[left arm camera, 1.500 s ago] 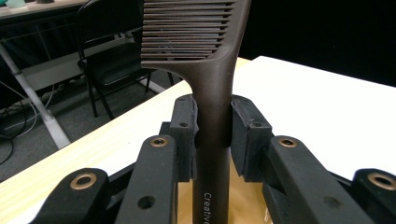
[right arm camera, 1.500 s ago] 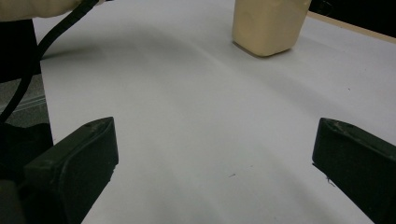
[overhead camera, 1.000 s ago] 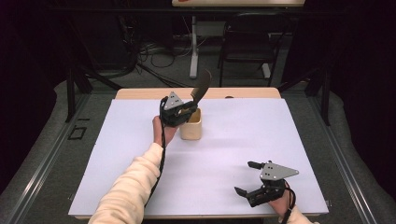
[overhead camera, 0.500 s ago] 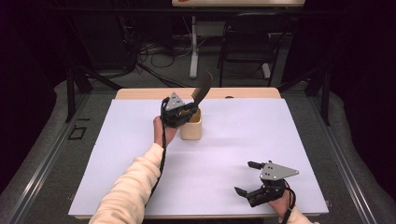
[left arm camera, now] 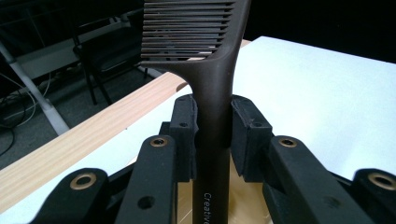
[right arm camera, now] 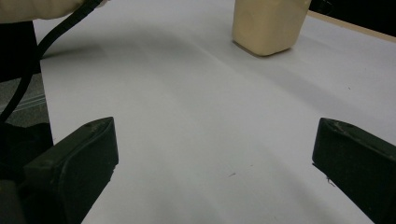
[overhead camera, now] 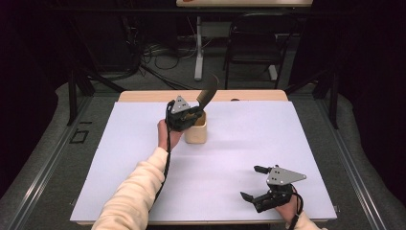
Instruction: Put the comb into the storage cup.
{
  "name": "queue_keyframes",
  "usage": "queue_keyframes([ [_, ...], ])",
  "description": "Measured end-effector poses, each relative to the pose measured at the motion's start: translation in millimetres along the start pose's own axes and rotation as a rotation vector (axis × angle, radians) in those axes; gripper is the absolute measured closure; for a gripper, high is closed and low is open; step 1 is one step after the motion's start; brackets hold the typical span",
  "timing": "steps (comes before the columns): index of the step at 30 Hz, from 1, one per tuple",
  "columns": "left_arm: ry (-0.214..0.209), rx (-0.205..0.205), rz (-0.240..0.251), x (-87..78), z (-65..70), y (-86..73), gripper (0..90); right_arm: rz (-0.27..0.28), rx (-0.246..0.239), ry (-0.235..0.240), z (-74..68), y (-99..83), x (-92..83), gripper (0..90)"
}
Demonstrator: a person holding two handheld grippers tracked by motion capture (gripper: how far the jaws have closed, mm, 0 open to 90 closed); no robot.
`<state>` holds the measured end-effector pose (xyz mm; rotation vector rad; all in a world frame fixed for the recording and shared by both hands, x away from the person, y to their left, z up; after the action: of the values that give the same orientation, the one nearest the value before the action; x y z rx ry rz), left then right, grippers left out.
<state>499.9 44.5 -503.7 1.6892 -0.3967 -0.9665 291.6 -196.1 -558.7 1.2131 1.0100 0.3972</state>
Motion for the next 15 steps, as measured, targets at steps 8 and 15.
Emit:
queue_keyframes([
  [8, 0.0, 0.001, -0.004, 0.7, 0.8, -0.8, 72.6, 0.0, 0.0, 0.0, 0.0, 0.0, 0.0, 0.0],
  [15, 0.004, 0.024, -0.029, 1.2, 2.8, -5.3, 72.1, 0.0, 0.0, 0.0, 0.0, 0.0, 0.0, 0.0],
])
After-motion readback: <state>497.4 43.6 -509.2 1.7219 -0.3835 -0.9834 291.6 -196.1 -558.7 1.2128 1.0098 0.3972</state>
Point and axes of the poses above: each handheld gripper's, and its own axes: x roughly forward along the jaws, y roughly out of its top, z roughly to its right, the point moved 6 cm from there along x, roughly forward along the jaws, and after that the axes turned 1 degree about -y, right-handed, at the moved point
